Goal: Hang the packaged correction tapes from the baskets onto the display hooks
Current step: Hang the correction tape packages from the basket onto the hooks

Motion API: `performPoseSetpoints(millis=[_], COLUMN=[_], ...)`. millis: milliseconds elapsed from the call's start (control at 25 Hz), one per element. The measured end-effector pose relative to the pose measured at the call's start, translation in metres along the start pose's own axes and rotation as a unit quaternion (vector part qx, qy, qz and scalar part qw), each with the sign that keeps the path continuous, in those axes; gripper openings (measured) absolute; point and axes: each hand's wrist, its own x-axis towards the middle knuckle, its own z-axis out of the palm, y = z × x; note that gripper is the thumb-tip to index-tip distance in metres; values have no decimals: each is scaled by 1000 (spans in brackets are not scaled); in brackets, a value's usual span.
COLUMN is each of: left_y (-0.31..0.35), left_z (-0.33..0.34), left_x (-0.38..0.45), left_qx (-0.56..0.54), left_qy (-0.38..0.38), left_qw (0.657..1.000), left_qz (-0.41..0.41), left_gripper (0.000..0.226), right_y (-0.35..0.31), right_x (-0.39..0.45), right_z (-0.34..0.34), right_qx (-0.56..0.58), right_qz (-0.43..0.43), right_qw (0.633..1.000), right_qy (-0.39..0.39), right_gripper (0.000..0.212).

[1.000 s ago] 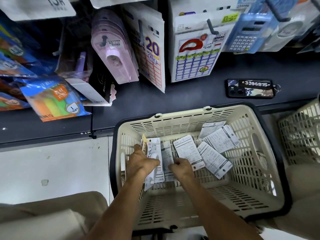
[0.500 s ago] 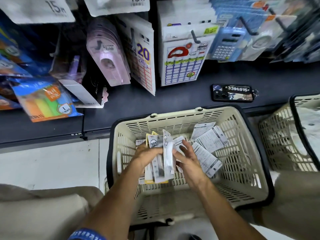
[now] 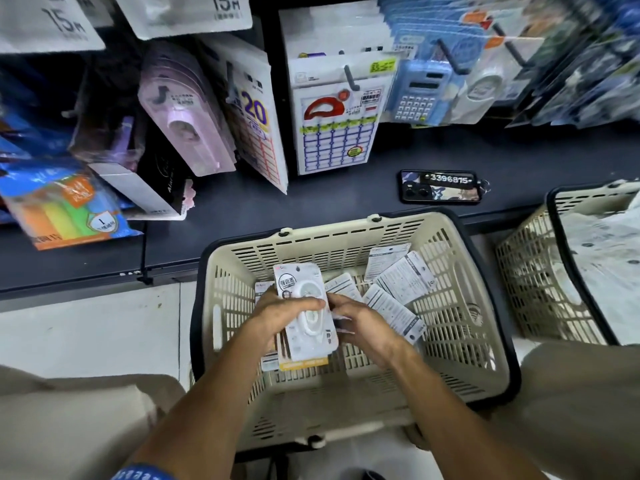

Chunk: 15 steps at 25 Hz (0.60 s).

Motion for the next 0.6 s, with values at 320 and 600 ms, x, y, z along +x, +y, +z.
performPoseSetpoints(millis=[320, 600], left_y=[0, 19], left_z=[-3, -15], left_x=[23, 12], left_qx=[101, 176], left_qy=[66, 33], left_qw=[993, 984], left_qz=[-4, 21], left_gripper=[95, 95], right_y=[32, -28], right_x=[51, 26], right_z=[-27, -37], right_qx=[-300, 47], right_qz=[54, 46], right_qw=[939, 986], right_qy=[160, 154], right_gripper=[37, 61])
